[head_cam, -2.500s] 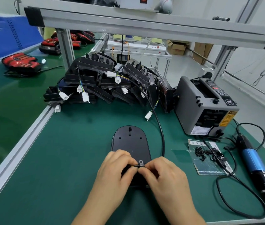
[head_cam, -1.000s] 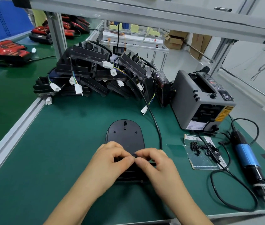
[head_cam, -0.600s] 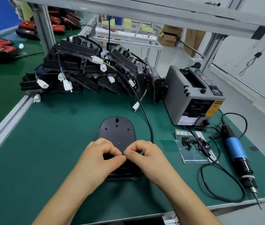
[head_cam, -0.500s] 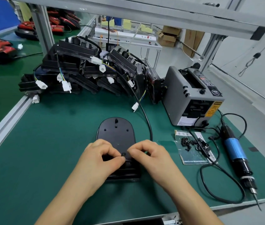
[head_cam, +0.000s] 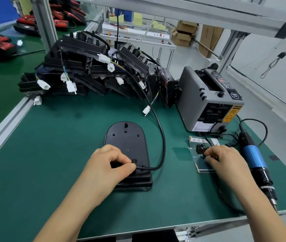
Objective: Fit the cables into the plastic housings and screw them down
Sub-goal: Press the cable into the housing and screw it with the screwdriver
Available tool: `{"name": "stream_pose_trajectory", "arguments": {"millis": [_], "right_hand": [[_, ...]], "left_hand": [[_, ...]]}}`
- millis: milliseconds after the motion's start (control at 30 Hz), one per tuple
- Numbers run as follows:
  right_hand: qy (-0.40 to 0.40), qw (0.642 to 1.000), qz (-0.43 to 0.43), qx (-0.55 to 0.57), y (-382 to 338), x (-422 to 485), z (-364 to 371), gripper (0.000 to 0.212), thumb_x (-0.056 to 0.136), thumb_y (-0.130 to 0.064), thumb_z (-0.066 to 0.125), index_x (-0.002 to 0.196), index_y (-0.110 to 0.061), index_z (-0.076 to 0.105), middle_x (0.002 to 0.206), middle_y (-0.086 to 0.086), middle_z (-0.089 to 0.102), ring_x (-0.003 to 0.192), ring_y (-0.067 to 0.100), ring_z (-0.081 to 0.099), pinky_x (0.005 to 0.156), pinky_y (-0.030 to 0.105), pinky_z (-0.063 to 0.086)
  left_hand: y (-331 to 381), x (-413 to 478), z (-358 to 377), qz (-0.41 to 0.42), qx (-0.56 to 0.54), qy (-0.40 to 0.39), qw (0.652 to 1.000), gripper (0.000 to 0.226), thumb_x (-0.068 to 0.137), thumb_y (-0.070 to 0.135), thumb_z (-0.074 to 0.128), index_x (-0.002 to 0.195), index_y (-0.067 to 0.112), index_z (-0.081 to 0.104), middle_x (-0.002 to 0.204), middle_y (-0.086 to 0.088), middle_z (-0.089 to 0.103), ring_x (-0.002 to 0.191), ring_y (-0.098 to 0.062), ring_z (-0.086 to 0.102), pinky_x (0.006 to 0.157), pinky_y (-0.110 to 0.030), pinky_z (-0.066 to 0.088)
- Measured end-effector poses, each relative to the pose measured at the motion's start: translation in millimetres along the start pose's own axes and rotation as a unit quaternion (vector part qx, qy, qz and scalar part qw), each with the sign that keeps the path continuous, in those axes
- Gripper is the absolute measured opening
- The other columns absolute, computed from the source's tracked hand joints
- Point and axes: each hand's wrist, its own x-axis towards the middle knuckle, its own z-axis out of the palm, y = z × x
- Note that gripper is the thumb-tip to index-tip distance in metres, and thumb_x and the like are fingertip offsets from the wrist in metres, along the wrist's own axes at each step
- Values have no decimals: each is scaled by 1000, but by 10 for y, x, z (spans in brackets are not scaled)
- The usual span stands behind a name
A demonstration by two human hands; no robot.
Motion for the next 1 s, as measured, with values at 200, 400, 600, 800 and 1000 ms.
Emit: {"name": "stream_pose_trajectory", "arguments": {"millis": [200, 400, 600, 800, 1000], "right_hand": [[11, 1000, -11, -22, -12, 7, 73, 9, 85, -23, 67, 94, -21, 70, 94, 2, 64, 93, 26, 50, 82, 35, 41], [8, 996, -32, 78, -225, -103, -68, 12, 86, -17, 67, 78, -25, 63, 85, -4, 60, 94, 23, 49, 76, 30, 34], [-62, 928, -217, 296, -1169, -495, -326, 34, 80, -14, 74, 66, -40, 57, 72, -17, 59, 83, 2, 51, 74, 8, 33], [-126, 934, -229, 244, -1495, -448, -332, 16, 84, -31, 66, 72, -38, 57, 79, -18, 57, 91, 3, 47, 80, 18, 37], [-159, 941, -227, 194, -1521, -406, -372, 18, 83, -36, 64, 68, -39, 56, 82, -16, 59, 92, 3, 47, 82, 22, 38]], "left_hand": [[0, 1, -8, 0, -1, -4, 1000, 14, 74, 23, 76, 61, 25, 69, 83, 26, 56, 94, 3, 49, 71, -1, 29], [-9, 5, -5, -7, -3, -4, 1000, 13, 74, 24, 75, 62, 26, 70, 83, 23, 56, 94, 9, 46, 71, 2, 28], [-8, 1, -14, -9, 5, -8, 1000, 11, 76, 25, 75, 66, 28, 70, 88, 16, 57, 96, 10, 44, 72, 4, 27], [-24, -16, -18, 6, 14, -12, 1000, 9, 75, 28, 74, 68, 31, 70, 88, 17, 55, 97, 10, 42, 73, 3, 26], [-50, -12, 14, 11, 23, 1, 1000, 7, 75, 30, 74, 70, 30, 69, 90, 18, 55, 100, 9, 41, 74, 4, 25]]}}
